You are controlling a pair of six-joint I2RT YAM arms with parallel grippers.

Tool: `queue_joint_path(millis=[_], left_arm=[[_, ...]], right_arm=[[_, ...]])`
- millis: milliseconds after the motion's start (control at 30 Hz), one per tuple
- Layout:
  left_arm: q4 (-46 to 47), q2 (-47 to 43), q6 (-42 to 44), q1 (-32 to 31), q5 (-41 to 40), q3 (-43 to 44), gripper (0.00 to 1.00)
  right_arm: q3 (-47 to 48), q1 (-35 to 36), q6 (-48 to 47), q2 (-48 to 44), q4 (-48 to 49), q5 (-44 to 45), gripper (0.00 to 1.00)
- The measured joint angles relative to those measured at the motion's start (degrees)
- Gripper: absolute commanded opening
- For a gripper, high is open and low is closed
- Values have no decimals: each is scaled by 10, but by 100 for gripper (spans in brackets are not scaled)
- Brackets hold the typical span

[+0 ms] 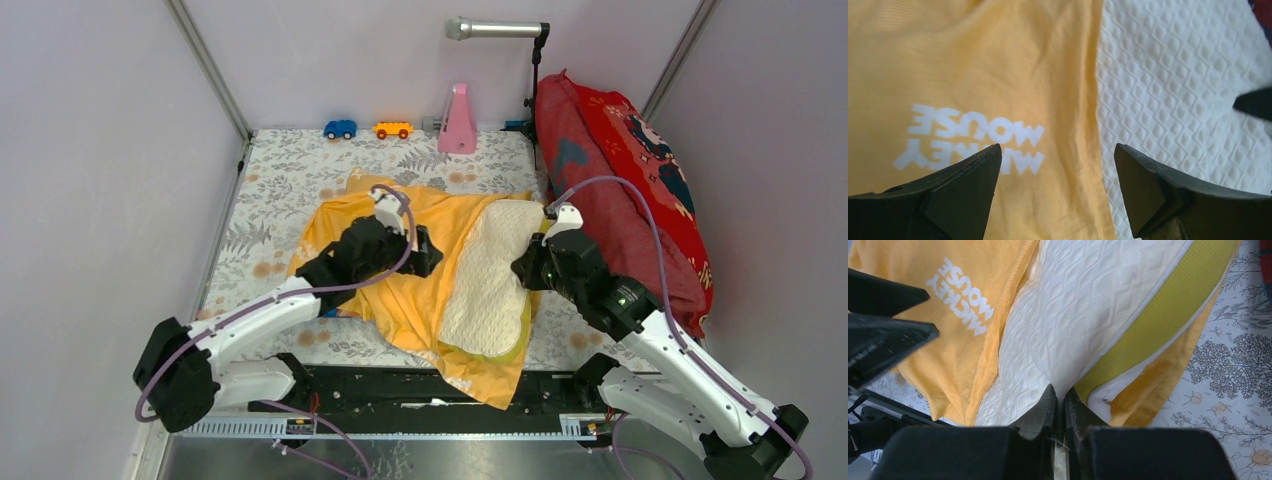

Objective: Remove the pillowcase from the pillow

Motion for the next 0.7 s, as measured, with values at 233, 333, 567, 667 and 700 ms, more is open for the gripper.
queue_joint_path(millis=[233,333,567,667,700], left_arm=[[-13,96,47,-62,-2,62,73],[-30,150,59,-76,-9,103,60],[-86,219,24,-78,-82,134,14],[-106,219,-6,-48,-131,129,0],[-108,219,-10,-38,-136,128,0]], right_arm=[[0,0,4,1,2,-1,9],[0,0,6,0,6,-1,9],[0,0,9,-10,8,1,6],[0,0,11,-26,4,10,5],[0,0,11,-36,0,15,4]])
